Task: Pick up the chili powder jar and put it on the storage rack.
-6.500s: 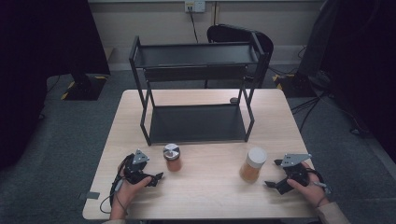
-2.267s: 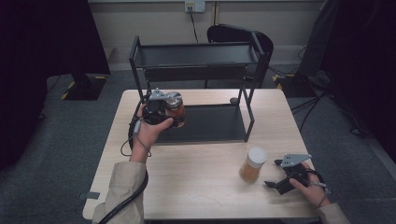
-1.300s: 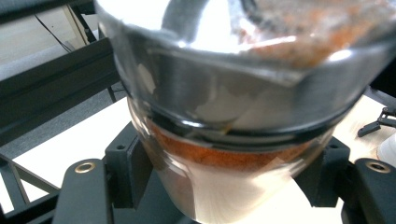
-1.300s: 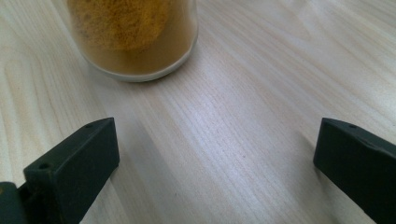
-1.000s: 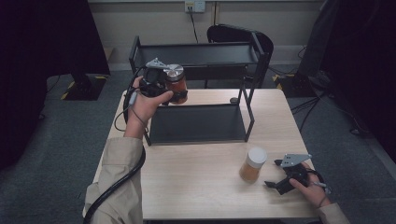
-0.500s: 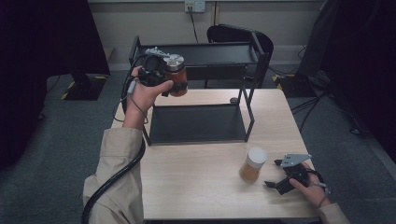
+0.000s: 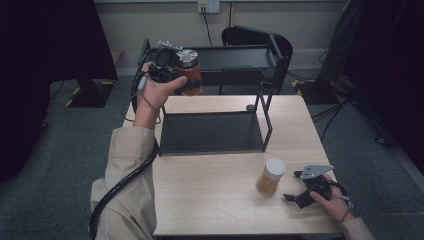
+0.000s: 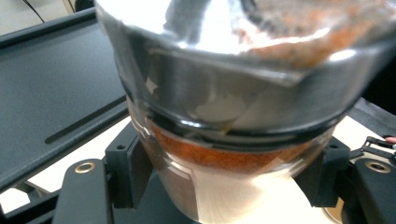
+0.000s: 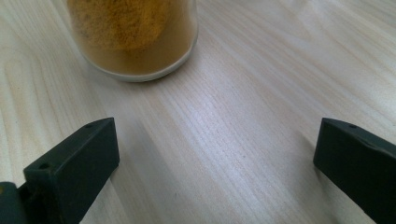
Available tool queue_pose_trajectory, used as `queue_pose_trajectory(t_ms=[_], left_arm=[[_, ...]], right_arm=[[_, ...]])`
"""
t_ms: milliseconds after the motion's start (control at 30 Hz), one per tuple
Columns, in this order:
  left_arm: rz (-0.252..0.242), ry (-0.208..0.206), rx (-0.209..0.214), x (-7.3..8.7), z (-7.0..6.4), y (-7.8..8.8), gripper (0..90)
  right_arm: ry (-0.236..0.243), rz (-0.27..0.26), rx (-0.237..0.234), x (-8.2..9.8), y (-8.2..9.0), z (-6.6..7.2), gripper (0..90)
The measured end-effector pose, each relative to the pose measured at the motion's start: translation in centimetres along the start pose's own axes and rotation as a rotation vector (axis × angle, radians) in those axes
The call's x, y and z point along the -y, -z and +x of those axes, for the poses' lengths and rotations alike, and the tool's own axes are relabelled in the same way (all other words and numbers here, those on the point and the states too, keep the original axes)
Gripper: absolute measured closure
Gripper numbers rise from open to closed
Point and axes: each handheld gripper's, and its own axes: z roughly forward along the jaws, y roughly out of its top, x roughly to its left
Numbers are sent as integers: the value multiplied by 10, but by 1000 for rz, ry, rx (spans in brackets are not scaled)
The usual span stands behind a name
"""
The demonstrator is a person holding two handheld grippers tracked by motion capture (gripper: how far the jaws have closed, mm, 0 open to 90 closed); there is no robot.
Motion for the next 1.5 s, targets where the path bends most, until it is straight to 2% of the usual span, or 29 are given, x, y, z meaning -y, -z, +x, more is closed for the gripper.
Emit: queue_pose_trajectory(t_ms=[433, 867, 1000, 1067, 1267, 1433, 1500], left_arm=[[4, 0, -7, -21, 3, 3, 303], [18, -2, -21, -39, 8, -3, 303], [13, 4, -35, -46, 10, -7, 303], [20, -8, -47, -50, 11, -9, 303], [29, 13, -77, -54, 16, -17, 304], [28, 32, -113, -56, 19, -25, 304], [29, 36, -140, -59, 18, -29, 304]], right_arm=[[0, 0, 0, 0, 0, 0, 0], [0, 0, 0, 0, 0, 0, 0], [0, 0, 0, 0, 0, 0, 0], [0, 0, 0, 0, 0, 0, 0], [0, 0, 0, 0, 0, 0, 0], [0, 0, 0, 0, 0, 0, 0], [0, 0, 0, 0, 0, 0, 0]])
